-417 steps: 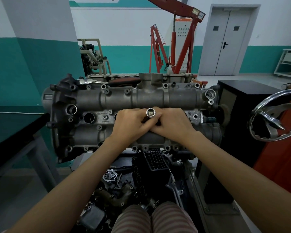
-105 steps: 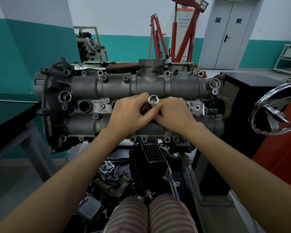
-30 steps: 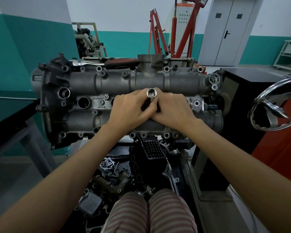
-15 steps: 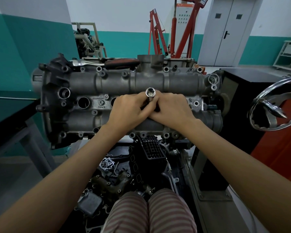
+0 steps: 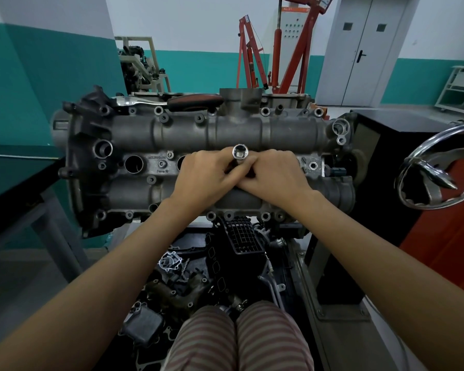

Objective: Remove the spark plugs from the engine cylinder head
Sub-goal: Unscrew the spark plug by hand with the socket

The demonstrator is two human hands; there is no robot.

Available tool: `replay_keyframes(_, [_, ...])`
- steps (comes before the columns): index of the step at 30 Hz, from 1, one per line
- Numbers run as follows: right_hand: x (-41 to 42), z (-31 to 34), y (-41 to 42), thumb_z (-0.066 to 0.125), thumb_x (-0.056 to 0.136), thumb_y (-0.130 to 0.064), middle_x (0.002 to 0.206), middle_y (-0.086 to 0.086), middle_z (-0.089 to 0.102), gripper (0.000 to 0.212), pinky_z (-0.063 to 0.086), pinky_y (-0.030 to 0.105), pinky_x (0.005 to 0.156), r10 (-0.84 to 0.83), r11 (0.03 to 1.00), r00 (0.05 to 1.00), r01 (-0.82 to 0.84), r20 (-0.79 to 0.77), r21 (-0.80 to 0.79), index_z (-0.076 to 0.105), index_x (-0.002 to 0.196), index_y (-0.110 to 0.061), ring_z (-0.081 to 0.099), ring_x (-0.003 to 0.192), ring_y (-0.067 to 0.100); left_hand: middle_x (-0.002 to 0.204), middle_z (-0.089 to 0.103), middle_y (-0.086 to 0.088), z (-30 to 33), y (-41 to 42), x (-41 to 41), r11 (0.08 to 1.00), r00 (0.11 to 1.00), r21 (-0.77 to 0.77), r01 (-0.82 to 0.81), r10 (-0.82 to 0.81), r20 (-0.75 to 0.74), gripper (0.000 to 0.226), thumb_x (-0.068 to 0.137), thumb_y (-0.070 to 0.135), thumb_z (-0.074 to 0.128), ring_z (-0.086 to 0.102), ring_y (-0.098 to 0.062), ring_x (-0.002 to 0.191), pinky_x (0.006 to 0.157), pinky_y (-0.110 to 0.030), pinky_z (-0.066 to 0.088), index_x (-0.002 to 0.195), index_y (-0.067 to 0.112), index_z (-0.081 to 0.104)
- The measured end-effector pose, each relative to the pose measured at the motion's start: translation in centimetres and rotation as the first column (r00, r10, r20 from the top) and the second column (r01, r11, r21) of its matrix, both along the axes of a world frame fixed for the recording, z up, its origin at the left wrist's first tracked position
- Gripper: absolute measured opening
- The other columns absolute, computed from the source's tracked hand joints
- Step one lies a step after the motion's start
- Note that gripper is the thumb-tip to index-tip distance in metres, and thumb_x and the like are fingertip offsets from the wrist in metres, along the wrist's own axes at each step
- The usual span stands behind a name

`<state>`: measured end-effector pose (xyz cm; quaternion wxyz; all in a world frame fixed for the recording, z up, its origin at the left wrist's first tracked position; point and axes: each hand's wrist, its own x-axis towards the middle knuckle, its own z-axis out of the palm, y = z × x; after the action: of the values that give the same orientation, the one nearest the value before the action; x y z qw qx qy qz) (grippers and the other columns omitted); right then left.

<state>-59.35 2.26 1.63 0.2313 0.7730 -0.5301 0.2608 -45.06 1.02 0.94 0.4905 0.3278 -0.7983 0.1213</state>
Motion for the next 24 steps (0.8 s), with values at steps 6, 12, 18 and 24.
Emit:
replay_keyframes(6, [-0.02,0.00,-0.06,0.043,0.088,-0.038,0.080,0.008,0.067,0.033,0.028,0.031,0.055,0.059,0.998,0.998,-0.059,-0.031,0.016,0.059,0.084,-0.009,0.061,0.074,0.029,0.055,0.044,0.008,0.09,0.20,0.04,0.998,0.998,0.043,0.055,-0.055,-0.005,0.038,0.086,0.043,0.045,0.047,-0.019,0.048,0.045,-0.029,0.035,0.067,0.010,0.046])
replay_keyframes(12, [0.09,0.15,0.30,0.046,0.083,-0.048,0.080,0.003,0.067,0.040,0.030,0.028,0.054,0.041,0.999,0.999,-0.041,0.022,-0.005,0.059,0.095,-0.012,0.063,0.074,0.024,0.050,0.044,0.009,0.11,0.16,0.10,0.999,1.000,0.049,0.020,-0.021,0.018,0.035,0.088,0.042,0.042,0.048,-0.018,0.045,0.045,-0.022,0.020,0.066,0.017,0.051])
replay_keyframes(18, [-0.03,0.20,-0.02,0.046,0.088,-0.036,0.074,0.010,0.066,0.032,0.027,0.030,0.056,0.037,0.999,0.999,-0.037,0.000,0.040,0.061,0.076,-0.011,0.060,0.071,0.031,0.051,0.045,0.007,0.14,0.14,0.09,0.998,0.999,0.040,0.054,-0.053,-0.012,0.037,0.086,0.045,0.046,0.050,-0.021,0.047,0.047,-0.026,0.030,0.061,0.018,0.047])
replay_keyframes(24, [0.05,0.00,0.20,0.047,0.084,-0.040,0.080,0.004,0.066,0.036,0.030,0.028,0.052,0.075,0.997,0.997,-0.075,0.029,-0.007,0.054,0.099,-0.009,0.062,0.070,0.026,0.057,0.037,0.014,0.08,0.29,-0.05,0.996,0.998,0.052,0.067,-0.065,-0.024,0.021,0.084,0.035,0.046,0.041,-0.014,0.049,0.048,-0.021,0.024,0.069,0.024,0.037])
